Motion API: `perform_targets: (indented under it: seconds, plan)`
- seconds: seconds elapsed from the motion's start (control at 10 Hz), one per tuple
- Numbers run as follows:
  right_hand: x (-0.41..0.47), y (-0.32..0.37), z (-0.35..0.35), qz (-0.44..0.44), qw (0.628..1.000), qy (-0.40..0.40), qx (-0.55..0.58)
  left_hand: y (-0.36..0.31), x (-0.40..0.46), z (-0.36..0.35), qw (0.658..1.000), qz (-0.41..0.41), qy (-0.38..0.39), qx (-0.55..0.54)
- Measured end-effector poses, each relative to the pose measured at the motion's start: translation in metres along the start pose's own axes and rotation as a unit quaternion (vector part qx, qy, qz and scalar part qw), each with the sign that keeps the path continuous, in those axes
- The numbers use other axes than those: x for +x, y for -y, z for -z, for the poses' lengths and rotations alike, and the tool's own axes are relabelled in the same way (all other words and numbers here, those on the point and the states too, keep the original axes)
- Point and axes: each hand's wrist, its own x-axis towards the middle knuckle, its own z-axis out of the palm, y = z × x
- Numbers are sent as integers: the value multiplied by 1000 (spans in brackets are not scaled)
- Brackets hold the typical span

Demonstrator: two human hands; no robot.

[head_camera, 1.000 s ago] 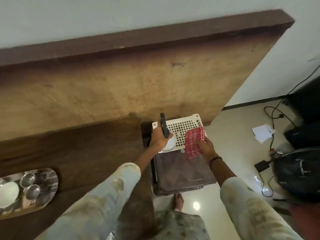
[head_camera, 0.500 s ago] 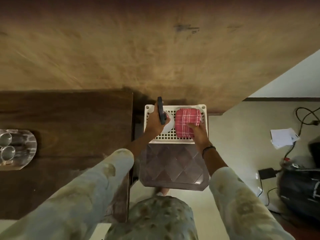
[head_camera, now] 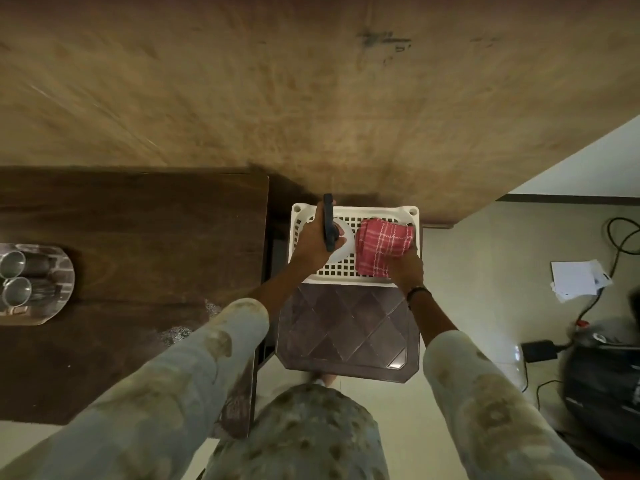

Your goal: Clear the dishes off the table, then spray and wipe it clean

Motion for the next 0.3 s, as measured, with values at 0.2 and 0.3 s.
perform_targets:
  seconds: [0.2, 0.3]
  plan:
    - [-35, 3, 7, 93, 991, -89, -34, -7, -10, 12, 997, -46, 40, 44]
    - [-67, -2, 6, 110, 989, -94, -25, 0, -32, 29, 998, -45, 39, 27]
